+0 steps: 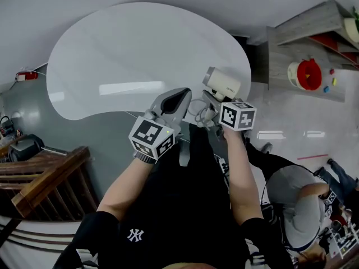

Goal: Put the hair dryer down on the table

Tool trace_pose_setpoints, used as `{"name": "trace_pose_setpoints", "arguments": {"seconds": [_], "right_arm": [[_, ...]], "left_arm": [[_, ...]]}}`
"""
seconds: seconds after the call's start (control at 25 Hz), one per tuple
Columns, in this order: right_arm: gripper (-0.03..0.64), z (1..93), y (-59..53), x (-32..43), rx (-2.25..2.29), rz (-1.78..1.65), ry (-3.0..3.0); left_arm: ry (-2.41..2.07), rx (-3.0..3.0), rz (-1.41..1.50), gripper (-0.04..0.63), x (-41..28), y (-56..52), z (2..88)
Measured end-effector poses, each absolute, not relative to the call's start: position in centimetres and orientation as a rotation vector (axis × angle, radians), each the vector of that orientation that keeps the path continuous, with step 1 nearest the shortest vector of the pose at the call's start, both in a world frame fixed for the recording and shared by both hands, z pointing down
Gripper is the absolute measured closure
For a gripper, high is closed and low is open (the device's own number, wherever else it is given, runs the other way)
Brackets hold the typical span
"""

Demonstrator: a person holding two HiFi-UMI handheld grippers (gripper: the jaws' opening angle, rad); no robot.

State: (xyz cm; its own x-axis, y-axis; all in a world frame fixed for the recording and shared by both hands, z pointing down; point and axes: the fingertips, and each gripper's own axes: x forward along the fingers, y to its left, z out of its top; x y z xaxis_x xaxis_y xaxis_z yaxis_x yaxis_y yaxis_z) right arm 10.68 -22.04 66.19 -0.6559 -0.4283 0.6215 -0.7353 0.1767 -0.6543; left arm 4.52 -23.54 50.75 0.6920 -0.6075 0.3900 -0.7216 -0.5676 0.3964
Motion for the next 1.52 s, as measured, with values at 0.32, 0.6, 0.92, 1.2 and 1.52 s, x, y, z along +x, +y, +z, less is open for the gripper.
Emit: {"name": "trace_pose_setpoints", "arguments": {"seconds": [0.32, 0.6, 0.92, 1.2, 1.52], "right_arm": [[0.402, 68.5, -22.9, 10.8, 1.075, 1.527, -2.096], [0.397, 69.8, -23.6, 10.9, 1.073, 1.572, -2.048], [0.394, 70.2, -24.2, 11.1, 1.072, 1.634, -2.028], [0.290, 70.8, -23.5, 11.7, 0.979, 1.698, -1.942], [0.275, 70.4, -22.1, 13.8, 0.993, 1.735, -1.856]], "left_arm": [[-1.038, 2.333, 0.295, 0.595, 4.5, -24.6, 51.7], [-1.052, 2.316, 0.300, 0.595, 4.3, -25.2, 52.1], [-1.055, 2.305, 0.301, 0.595, 4.4, -25.5, 52.3], [-1.048, 2.306, 0.302, 0.595, 5.1, -25.6, 52.4], [-1.027, 2.329, 0.296, 0.595, 5.7, -25.2, 52.1]]}}
